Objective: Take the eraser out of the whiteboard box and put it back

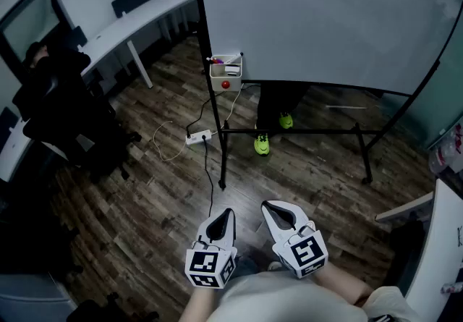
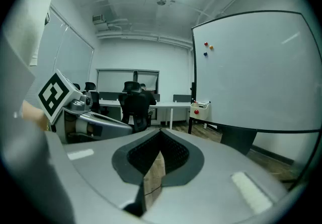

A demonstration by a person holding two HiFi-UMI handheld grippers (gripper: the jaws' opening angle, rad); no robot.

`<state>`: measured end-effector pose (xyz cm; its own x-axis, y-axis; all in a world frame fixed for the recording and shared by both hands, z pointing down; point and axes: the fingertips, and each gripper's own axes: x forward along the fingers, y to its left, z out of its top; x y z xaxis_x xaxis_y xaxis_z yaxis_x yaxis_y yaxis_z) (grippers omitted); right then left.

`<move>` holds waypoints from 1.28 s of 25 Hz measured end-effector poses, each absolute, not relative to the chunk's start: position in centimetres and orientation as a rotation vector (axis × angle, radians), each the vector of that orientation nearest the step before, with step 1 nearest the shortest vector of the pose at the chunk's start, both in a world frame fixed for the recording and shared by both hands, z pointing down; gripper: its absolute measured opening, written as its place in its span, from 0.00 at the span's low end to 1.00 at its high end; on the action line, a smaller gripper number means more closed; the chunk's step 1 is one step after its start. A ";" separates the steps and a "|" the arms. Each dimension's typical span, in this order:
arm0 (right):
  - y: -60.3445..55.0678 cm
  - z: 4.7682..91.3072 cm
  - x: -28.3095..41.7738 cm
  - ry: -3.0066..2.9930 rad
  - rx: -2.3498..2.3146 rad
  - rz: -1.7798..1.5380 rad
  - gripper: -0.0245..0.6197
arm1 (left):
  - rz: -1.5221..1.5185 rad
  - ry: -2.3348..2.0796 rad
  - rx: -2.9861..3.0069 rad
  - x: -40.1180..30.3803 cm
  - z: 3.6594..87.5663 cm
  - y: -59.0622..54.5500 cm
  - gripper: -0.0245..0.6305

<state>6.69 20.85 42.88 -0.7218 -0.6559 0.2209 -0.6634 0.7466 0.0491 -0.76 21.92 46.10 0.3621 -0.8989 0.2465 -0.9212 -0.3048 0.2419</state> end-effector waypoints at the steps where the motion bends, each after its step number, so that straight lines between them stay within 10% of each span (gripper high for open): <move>1: 22.0 42.9 7.4 -2.727 1.052 0.070 0.04 | 0.106 -1.612 2.282 -0.2 46.0 23.0 0.04; 32: 23.0 45.5 14.2 -2.787 1.035 0.238 0.05 | 0.218 -1.538 2.322 9.2 46.8 23.5 0.04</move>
<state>14.16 23.01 45.53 -0.7480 -0.6318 0.2031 -0.6571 0.7481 -0.0929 9.25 23.46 46.79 0.4000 -0.8612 0.3136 -0.9144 -0.3519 0.1999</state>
